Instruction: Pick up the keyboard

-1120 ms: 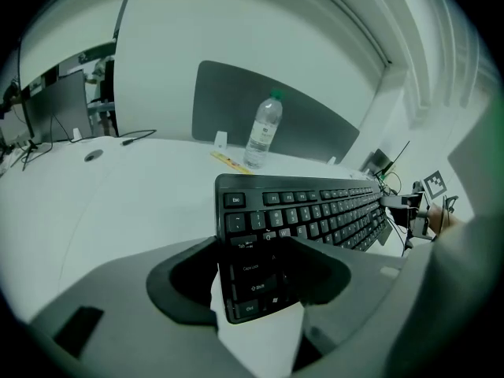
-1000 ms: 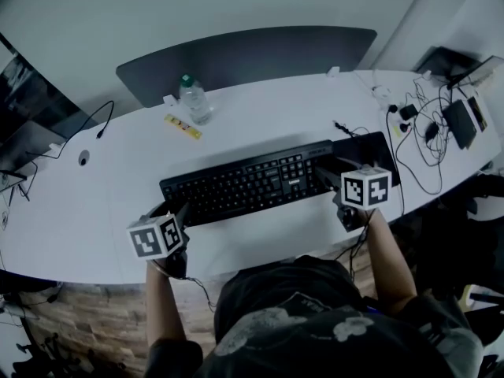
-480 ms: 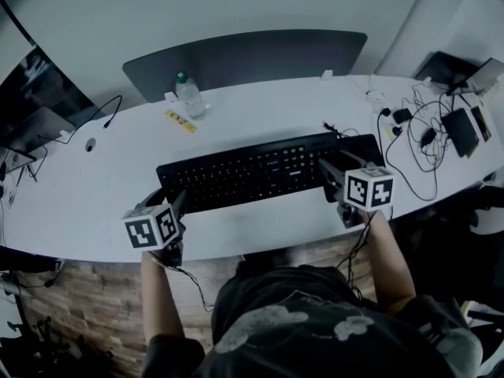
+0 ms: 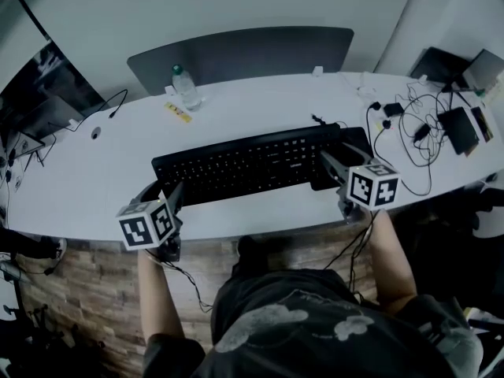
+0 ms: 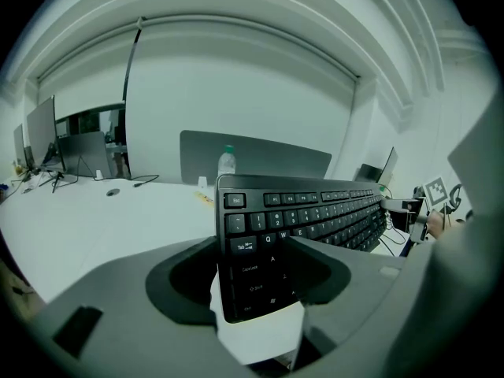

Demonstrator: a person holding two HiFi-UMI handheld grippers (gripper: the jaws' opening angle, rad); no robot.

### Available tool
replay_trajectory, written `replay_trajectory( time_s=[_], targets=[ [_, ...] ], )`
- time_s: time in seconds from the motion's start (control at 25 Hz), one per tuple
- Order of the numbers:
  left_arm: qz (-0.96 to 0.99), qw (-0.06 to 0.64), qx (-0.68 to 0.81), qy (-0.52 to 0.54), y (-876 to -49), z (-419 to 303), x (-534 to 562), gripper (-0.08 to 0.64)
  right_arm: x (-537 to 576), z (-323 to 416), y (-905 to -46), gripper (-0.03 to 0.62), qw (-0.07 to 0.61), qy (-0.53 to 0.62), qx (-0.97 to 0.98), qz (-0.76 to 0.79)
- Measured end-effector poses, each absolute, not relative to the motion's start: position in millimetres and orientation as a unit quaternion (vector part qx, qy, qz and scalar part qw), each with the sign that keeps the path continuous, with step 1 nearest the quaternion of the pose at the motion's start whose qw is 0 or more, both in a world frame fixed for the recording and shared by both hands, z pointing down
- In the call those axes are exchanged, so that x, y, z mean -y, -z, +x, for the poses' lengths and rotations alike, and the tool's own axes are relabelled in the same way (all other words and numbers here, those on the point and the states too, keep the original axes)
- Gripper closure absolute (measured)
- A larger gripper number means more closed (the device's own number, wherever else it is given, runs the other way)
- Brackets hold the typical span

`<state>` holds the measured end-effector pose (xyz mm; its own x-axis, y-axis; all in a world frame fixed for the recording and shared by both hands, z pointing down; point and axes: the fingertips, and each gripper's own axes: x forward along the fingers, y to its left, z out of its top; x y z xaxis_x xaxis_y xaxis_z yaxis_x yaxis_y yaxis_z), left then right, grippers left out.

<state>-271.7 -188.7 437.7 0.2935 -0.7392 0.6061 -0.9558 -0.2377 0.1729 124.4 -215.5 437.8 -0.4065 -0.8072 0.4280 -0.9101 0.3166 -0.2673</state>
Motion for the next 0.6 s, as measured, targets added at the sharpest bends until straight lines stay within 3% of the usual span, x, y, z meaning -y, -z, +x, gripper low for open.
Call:
replay_trajectory(
  time_s=[0.6],
  targets=[
    [0.748, 0.261, 0.581, -0.185, -430.8, -232.9, 88.0, 0.306, 133.1, 162.1, -427.2, 0.354, 0.108, -0.217, 0.820, 0.519]
  ],
)
